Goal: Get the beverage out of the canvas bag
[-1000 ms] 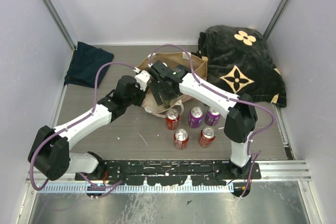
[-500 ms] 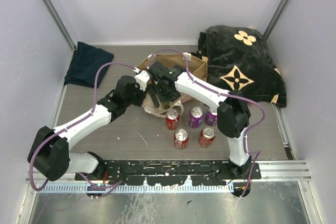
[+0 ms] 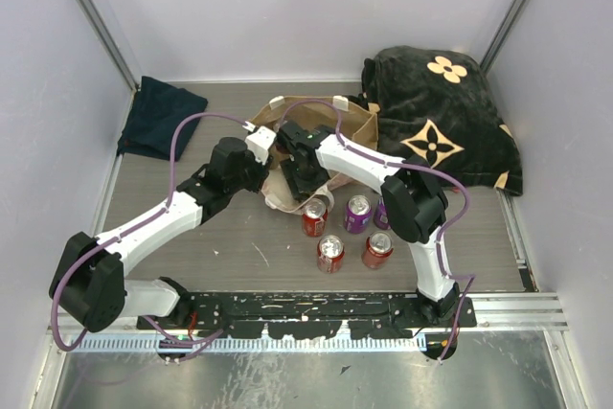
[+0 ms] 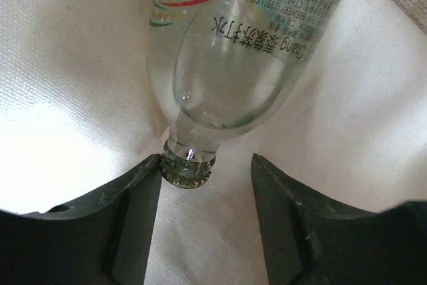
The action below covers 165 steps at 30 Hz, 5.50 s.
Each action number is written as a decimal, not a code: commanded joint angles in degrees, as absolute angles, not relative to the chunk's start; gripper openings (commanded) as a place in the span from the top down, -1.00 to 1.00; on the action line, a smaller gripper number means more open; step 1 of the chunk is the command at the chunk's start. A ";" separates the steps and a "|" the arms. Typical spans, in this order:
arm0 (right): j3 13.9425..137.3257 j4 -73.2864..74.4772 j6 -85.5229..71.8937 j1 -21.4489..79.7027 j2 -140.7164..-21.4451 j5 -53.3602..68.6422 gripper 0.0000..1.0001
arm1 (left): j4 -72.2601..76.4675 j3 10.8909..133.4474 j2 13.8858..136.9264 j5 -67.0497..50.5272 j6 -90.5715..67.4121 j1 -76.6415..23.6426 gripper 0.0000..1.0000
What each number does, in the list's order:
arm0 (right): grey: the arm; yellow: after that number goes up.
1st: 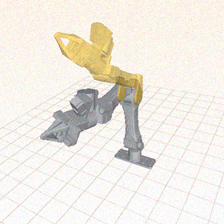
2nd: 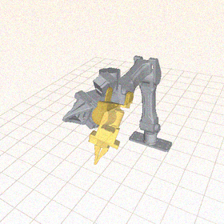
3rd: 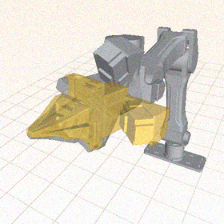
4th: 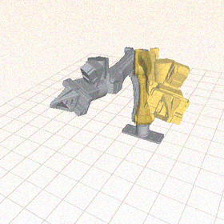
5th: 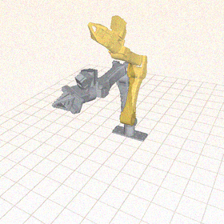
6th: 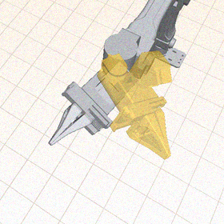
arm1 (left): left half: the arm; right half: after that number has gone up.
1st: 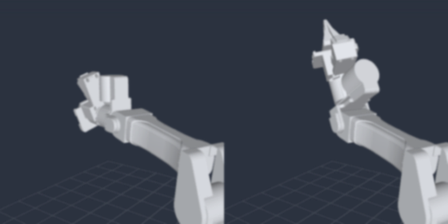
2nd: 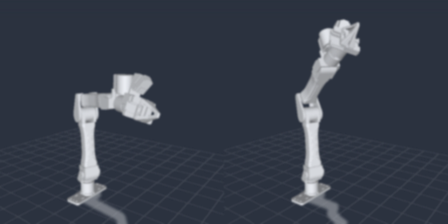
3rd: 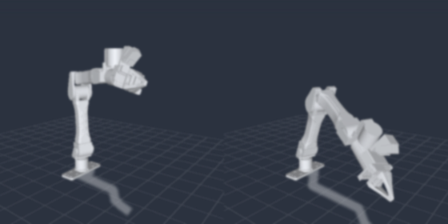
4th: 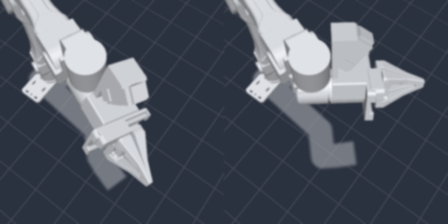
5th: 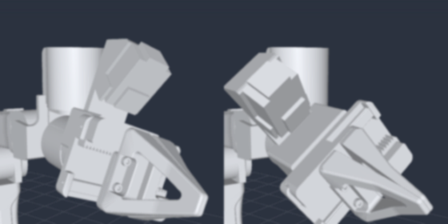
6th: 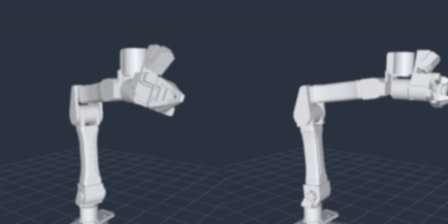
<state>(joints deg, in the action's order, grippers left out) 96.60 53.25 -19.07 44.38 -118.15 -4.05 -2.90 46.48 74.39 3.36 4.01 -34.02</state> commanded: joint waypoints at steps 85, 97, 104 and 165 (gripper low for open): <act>110.33 33.20 -20.58 32.40 -121.03 -38.87 -0.08 | -1.49 45.78 73.87 3.13 4.61 -34.19 0.20; 106.78 28.49 -18.08 31.92 -115.96 -38.31 0.99 | -1.32 46.47 74.00 3.70 4.92 -34.19 0.21; 102.00 19.89 -7.94 35.68 -102.93 -34.11 0.99 | -0.82 47.71 74.52 3.59 5.25 -34.19 0.20; 60.18 12.92 -11.71 64.25 -76.07 -9.39 -0.10 | 0.84 48.67 74.99 11.07 1.06 -34.10 0.05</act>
